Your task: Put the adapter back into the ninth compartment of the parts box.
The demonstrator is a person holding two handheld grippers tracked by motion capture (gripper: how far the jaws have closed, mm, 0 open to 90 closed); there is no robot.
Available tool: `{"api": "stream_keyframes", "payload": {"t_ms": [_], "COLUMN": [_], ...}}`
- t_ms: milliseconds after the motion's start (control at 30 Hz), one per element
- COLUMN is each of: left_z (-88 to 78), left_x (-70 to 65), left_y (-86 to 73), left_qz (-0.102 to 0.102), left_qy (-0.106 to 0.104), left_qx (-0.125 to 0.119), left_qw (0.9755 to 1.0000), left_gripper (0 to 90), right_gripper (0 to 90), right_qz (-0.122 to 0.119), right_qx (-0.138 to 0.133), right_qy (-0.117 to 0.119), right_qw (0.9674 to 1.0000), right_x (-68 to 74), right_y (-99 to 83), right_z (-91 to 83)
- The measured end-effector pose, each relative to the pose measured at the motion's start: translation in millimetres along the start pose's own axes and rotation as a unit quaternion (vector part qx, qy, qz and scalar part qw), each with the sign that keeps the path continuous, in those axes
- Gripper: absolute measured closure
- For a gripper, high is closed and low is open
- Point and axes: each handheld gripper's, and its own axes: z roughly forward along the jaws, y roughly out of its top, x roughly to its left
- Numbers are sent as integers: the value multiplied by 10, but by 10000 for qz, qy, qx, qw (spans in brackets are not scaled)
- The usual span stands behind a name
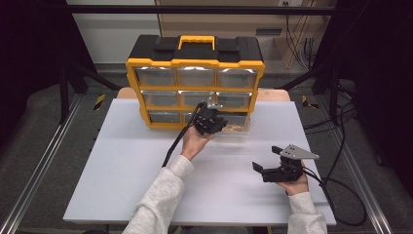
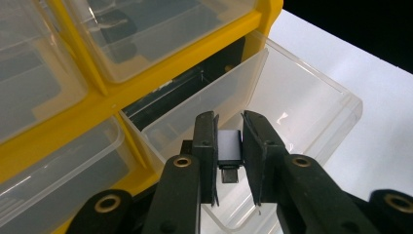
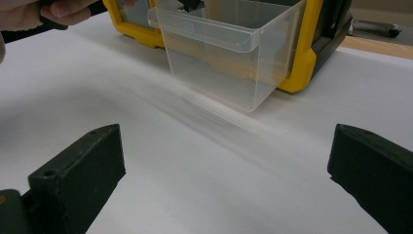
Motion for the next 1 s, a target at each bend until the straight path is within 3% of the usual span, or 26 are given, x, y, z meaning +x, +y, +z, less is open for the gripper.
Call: {"api": "stream_keyframes", "payload": {"t_ms": [1000], "left_z": [85], "left_x": [-14], "left_y": [-53], "left_qz": [-27], "left_qy": [-44], "left_qx": [114], "left_qw": [9999], "left_gripper": [742], "right_gripper": [4], "right_qz": [0], "right_qx": [24], "right_qy": [-4], "right_qw": [10000], "right_x": [-1], "right_y": [-2], "right_z": [4]}}
